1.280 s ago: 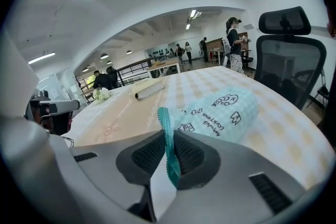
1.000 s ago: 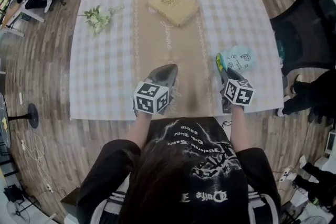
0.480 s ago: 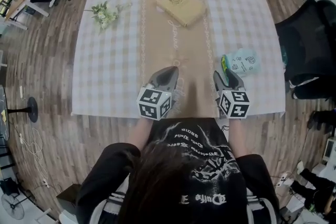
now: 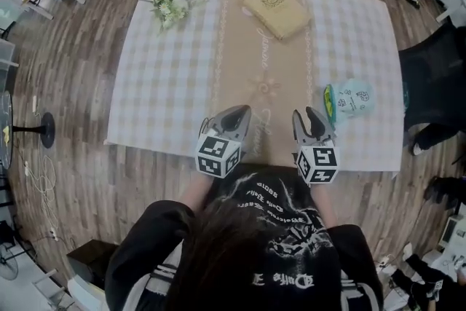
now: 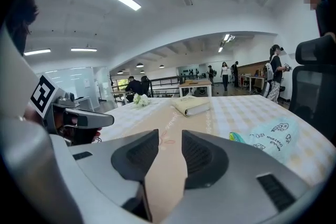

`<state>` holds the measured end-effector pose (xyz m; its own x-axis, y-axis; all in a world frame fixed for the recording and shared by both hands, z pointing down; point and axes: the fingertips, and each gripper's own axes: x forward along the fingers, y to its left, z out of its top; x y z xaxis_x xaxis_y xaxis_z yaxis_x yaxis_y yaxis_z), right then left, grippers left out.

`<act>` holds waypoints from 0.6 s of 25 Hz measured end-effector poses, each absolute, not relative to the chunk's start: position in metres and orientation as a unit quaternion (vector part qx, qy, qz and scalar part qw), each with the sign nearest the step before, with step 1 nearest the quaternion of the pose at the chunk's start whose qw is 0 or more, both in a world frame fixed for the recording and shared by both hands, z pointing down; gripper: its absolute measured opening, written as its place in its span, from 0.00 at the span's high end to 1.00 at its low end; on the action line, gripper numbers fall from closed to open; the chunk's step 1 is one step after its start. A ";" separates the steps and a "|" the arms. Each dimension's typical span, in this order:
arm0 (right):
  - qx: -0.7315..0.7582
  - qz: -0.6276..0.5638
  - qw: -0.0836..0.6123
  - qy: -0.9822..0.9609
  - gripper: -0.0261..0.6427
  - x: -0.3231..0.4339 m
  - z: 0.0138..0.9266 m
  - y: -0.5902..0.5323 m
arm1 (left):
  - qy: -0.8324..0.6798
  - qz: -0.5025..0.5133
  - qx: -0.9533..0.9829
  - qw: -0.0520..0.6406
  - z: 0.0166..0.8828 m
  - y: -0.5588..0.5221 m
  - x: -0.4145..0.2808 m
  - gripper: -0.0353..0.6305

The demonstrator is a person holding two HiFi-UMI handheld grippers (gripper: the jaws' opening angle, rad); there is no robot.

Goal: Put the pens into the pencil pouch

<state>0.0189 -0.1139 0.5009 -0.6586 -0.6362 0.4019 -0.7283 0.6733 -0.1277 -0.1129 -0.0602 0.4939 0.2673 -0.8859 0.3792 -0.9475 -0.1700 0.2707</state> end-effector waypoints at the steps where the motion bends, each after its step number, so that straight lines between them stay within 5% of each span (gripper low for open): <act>1: 0.376 0.140 0.165 -0.901 0.75 0.014 0.502 -0.113 | -0.607 0.062 0.758 0.231 0.493 -0.058 -0.118 0.92; 7: 0.379 0.127 0.163 -0.902 0.93 0.012 0.499 -0.112 | -0.628 0.044 0.748 0.210 0.486 -0.059 -0.122 0.92; 15: 0.372 0.116 0.176 -0.904 0.95 0.006 0.488 -0.106 | -0.621 0.032 0.752 0.220 0.474 -0.056 -0.125 0.92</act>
